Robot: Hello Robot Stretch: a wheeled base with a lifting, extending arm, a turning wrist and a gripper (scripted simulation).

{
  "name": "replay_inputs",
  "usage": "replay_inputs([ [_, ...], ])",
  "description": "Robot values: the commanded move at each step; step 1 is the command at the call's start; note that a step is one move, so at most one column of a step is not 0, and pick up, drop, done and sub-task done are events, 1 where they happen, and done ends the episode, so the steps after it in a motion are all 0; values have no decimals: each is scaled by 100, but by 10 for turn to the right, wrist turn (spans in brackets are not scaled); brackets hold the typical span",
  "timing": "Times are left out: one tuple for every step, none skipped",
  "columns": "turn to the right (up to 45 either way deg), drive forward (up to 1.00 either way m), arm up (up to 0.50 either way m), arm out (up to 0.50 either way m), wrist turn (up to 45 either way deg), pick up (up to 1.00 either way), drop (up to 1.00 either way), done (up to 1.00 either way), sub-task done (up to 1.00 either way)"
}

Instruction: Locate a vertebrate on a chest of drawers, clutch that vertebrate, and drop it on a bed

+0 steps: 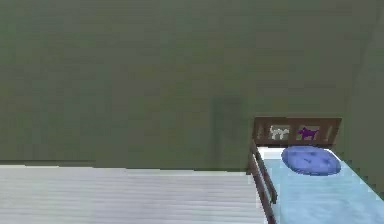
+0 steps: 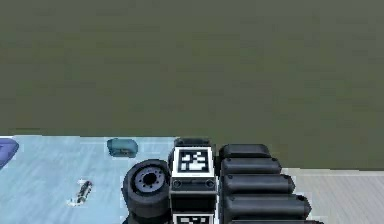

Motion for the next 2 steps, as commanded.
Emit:
replay_inputs([
  [0, 85, 0, 0, 0, 0, 0, 0, 0],
  [0, 0, 0, 48, 0, 0, 0, 0, 0],
])
